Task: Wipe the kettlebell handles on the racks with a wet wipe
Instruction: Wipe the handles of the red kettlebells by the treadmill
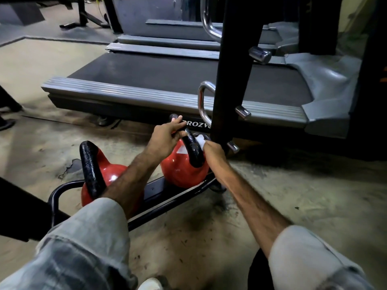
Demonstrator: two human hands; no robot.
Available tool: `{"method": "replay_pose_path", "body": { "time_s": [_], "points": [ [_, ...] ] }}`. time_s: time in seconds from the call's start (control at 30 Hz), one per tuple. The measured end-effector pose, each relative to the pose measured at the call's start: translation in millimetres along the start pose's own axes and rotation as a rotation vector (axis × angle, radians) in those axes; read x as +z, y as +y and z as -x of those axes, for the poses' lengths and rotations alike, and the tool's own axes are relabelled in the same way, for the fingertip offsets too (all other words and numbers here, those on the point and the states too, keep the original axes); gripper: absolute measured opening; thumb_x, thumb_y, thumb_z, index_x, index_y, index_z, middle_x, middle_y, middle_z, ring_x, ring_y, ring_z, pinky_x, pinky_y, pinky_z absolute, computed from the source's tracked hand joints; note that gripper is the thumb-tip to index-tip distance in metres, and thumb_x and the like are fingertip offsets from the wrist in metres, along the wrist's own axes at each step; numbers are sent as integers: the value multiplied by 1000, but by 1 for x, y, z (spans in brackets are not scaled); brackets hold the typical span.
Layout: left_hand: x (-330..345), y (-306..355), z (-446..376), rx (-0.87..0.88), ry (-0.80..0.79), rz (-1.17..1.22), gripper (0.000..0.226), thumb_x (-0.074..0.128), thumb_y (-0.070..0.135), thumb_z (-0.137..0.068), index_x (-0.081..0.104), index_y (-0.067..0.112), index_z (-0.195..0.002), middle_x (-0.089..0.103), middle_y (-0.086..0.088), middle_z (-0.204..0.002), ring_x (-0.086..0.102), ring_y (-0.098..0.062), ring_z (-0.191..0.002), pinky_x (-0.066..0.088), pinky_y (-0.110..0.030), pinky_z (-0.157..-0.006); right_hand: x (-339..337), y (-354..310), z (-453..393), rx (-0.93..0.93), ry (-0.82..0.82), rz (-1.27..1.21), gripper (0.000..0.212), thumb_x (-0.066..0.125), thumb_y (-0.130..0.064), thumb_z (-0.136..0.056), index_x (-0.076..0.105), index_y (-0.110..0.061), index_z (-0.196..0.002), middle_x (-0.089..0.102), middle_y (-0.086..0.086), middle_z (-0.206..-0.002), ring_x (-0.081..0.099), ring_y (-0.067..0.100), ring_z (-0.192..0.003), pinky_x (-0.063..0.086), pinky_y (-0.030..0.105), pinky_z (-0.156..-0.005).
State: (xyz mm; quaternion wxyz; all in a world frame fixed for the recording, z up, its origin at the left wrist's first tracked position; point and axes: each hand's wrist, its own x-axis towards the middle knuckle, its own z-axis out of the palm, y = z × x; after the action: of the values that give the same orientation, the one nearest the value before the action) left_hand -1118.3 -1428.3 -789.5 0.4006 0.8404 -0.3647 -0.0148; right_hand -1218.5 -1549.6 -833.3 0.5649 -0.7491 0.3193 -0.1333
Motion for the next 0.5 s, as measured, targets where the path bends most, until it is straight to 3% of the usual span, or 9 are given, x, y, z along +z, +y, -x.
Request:
{"method": "replay_pose_path", "body": {
  "time_s": [0.03, 0.13, 0.17, 0.23, 0.27, 0.37, 0.5],
  "points": [
    [0, 0, 0, 3, 4, -3, 39, 64, 11, -88, 58, 6, -126, 46, -8, -142, 36, -17, -136, 20, -13, -108, 3, -5, -8, 40, -10, 26, 35, 54, -61, -74, 71, -30, -76, 71, -2, -80, 66, 19, -83, 51, 36, -81],
    [-1, -1, 0, 12, -5, -11, 39, 64, 12, -88, 58, 6, -126, 45, -8, -142, 35, -17, -136, 17, -7, -104, 0, -3, 10, -99, 64, 67, 33, 51, -34, -89, 61, -24, -59, 55, -7, -59, 53, 12, -64, 41, 33, -67],
    [-1, -1, 0, 17, -6, -13, 40, 65, 13, -87, 58, 6, -126, 45, -8, -142, 35, -17, -136, 17, -6, -103, -2, 5, 23, -177, 106, 65, 30, 52, -30, -92, 66, -26, -66, 58, -9, -62, 54, 7, -66, 42, 30, -68],
    [-1, -2, 0, 19, -6, -9, 40, 65, 13, -87, 58, 6, -126, 45, -9, -142, 35, -17, -136, 17, -7, -104, -6, 23, 50, -316, 200, 48, 16, 62, -26, -92, 76, -29, -98, 71, -12, -88, 63, -1, -87, 48, 21, -81],
    [-1, -3, 0, 16, -7, -5, 41, 65, 14, -87, 58, 6, -126, 45, -9, -142, 35, -17, -136, 17, -7, -104, -6, 33, 58, -382, 240, 44, 22, 67, -21, -89, 74, -25, -110, 72, -11, -103, 64, -1, -97, 48, 17, -89],
    [-1, -4, 0, 8, -16, 9, 42, 66, 14, -87, 58, 7, -127, 45, -7, -143, 34, -17, -137, 18, -9, -105, -2, 60, 62, -575, 287, 52, 33, 71, -12, -86, 69, -14, -119, 68, -1, -117, 64, 6, -108, 49, 23, -97],
    [0, -7, -2, 20, -13, -13, 42, 66, 16, -86, 58, 9, -126, 45, -6, -142, 35, -16, -136, 20, -14, -109, 15, 69, 66, -519, 342, -7, 44, 71, -12, -86, 62, -17, -129, 63, -5, -120, 61, 7, -110, 51, 34, -96]
  ]
}}
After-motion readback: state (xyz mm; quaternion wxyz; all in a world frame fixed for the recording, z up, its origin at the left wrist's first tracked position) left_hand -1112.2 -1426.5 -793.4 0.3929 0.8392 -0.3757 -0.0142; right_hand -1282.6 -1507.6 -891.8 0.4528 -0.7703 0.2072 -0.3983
